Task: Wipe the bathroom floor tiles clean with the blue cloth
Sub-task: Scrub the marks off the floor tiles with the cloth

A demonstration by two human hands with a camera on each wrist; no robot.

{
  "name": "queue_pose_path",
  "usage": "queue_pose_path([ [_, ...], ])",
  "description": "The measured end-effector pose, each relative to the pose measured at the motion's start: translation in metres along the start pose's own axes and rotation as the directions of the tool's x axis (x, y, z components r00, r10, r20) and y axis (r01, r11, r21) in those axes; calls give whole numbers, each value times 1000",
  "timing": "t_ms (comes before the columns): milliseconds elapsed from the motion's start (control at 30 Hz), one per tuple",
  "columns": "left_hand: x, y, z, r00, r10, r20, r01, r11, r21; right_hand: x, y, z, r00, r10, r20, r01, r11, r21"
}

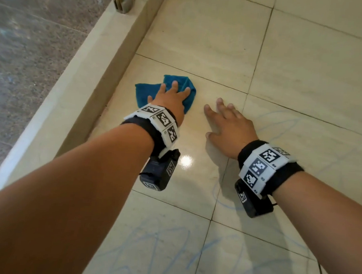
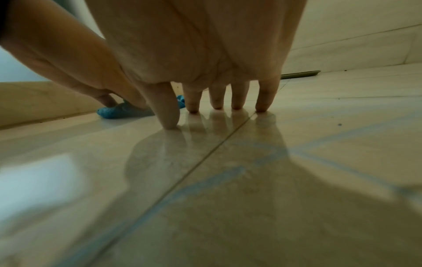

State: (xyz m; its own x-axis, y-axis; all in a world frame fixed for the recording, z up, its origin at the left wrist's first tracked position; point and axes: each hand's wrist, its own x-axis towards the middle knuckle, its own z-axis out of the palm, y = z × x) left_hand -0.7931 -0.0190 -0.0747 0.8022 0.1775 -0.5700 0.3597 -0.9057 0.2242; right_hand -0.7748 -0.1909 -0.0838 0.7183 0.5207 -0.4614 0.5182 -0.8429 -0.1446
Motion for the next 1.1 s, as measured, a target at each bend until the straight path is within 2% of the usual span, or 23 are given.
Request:
queue_pose_path([
  [100, -7, 18, 10, 996, 94, -4, -94, 994, 64, 2, 0, -1, 1000, 8, -8, -7, 999, 50],
  [167, -12, 28, 17, 991, 129, -17, -128, 989, 76, 0, 3, -2, 998, 24, -61, -12, 981, 196],
  [267, -22, 35, 29, 973, 232, -3, -230, 967, 106, -8, 11, -3, 974, 131, -186, -11, 844, 536],
  [333, -31, 34, 35, 951, 309, 12, -309, 945, 105, -12, 12, -7, 962, 164, -219, 2, 797, 603],
  [367, -36, 32, 37, 937, 348, 16, -348, 935, 73, -13, 11, -9, 955, 165, -246, 16, 801, 598],
  [433, -49, 22, 38, 918, 396, -23, -396, 913, -95, -13, 4, -16, 934, 159, -320, 57, 817, 574],
  [500, -60, 8, 35, 916, 367, -164, -398, 886, -238, -15, -6, -22, 917, 120, -380, 119, 827, 549],
  [533, -64, -1, 35, 912, 335, -237, -390, 887, -248, -15, -13, -23, 917, 82, -391, 152, 834, 531],
  [600, -66, -12, 35, 913, 281, -297, -351, 912, -214, -17, -23, -21, 932, 2, -363, 182, 862, 473],
  [667, -64, -22, 36, 940, 231, -251, -277, 946, -166, -16, -31, -15, 967, -29, -253, 124, 921, 370],
  [733, -62, -23, 36, 954, 212, -211, -232, 970, -76, -17, -33, -8, 990, 3, -142, 37, 960, 279],
  [800, -63, -19, 34, 947, 229, -227, -233, 972, 10, -19, -32, -5, 991, 47, -125, -11, 961, 275],
  [867, -65, -12, 32, 944, 242, -225, -245, 969, 16, -24, -31, -5, 989, 74, -126, -35, 958, 285],
  [933, -68, -7, 31, 952, 234, -200, -256, 962, -93, -30, -29, -7, 985, 103, -140, -46, 932, 360],
  [967, -69, -4, 31, 958, 220, -185, -257, 944, -206, -33, -28, -9, 980, 121, -161, -39, 898, 438],
  [1033, -73, 1, 30, 966, 196, -166, -251, 853, -457, -43, -25, -15, 962, 164, -220, -1, 803, 596],
  [1100, -78, 9, 29, 967, 189, -168, -253, 749, -612, -53, -22, -24, 931, 220, -292, 44, 724, 688],
])
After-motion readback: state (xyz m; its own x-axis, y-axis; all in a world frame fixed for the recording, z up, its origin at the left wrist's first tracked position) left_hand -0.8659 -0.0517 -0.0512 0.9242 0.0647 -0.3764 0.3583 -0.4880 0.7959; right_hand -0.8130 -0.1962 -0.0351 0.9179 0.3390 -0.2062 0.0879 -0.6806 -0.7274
